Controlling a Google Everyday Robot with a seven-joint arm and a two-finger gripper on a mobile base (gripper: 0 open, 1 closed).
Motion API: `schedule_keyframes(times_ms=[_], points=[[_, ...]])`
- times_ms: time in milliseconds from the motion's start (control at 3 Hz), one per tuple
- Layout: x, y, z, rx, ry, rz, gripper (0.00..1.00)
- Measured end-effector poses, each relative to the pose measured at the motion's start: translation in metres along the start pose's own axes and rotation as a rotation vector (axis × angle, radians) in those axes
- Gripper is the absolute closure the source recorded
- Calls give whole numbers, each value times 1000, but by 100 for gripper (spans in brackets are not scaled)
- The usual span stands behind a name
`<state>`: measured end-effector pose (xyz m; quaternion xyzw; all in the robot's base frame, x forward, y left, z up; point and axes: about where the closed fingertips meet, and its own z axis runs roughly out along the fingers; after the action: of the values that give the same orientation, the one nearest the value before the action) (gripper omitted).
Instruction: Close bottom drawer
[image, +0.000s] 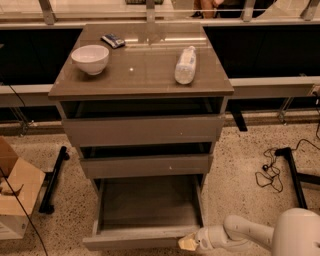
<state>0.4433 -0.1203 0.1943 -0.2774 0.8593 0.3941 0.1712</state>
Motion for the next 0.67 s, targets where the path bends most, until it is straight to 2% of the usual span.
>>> schedule_keyframes(times_ms=[333, 667], points=[[-3, -9, 10, 3, -26, -1, 100], [-20, -39, 31, 15, -85, -11, 100]])
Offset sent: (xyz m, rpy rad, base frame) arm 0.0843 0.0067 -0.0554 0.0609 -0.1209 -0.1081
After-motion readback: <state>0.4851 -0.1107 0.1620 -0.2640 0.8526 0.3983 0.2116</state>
